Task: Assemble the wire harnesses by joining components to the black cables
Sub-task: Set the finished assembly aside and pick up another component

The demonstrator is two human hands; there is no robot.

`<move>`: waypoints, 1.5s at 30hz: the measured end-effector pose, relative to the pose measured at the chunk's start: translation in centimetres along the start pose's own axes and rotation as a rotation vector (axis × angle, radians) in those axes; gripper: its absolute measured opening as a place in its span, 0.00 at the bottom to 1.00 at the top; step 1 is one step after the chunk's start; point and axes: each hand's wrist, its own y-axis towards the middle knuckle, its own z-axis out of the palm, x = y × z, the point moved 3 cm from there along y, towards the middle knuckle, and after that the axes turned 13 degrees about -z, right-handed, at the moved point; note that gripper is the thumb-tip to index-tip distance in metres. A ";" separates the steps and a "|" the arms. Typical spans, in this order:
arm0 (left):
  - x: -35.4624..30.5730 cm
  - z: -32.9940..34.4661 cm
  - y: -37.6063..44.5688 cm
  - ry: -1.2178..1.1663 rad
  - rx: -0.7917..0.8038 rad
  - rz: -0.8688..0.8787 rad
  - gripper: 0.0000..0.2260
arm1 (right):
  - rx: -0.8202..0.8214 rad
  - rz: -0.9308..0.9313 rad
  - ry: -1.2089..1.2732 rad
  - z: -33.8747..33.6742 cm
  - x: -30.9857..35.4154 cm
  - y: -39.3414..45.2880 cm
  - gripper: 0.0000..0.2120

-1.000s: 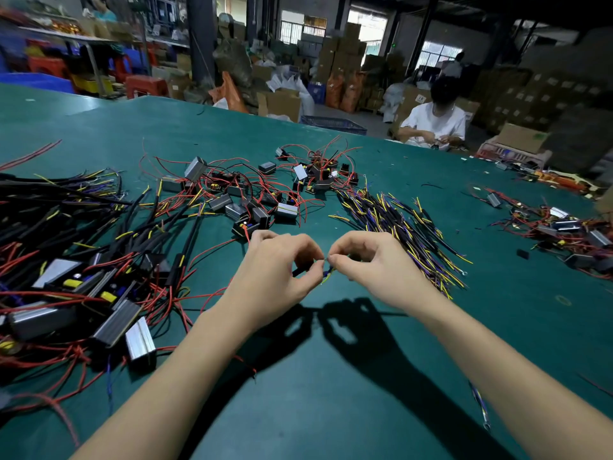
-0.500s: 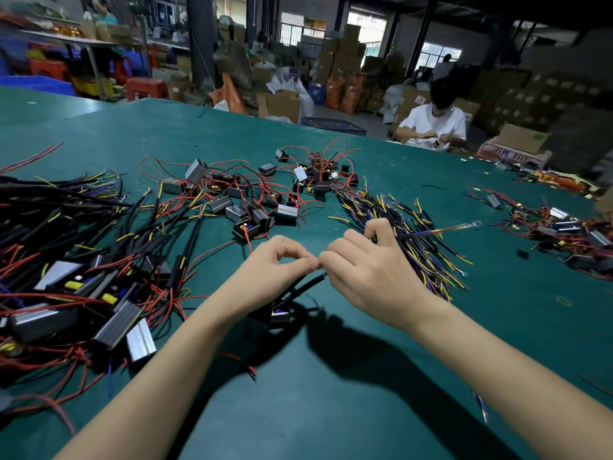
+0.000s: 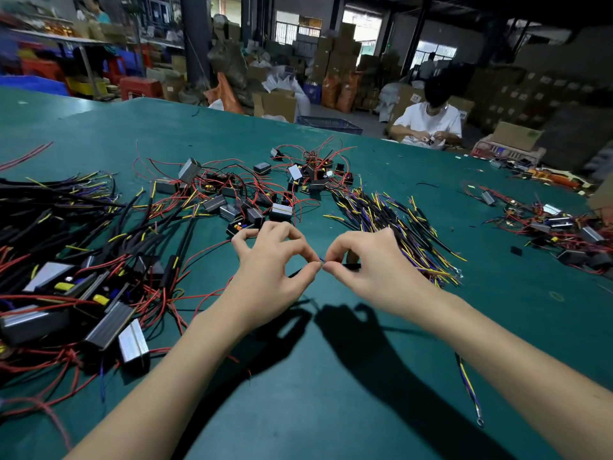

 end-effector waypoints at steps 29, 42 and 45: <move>-2.0 -1.0 -0.4 0.304 -0.090 0.398 0.02 | 0.278 0.304 0.701 -0.2 -1.9 0.5 0.07; -1.6 -0.5 -0.5 0.247 -0.025 0.323 0.06 | 0.186 0.086 0.455 -0.6 -1.5 0.2 0.07; -1.1 -0.5 -0.2 0.096 0.015 0.150 0.07 | 0.073 -0.145 0.183 -0.9 -0.6 -0.1 0.05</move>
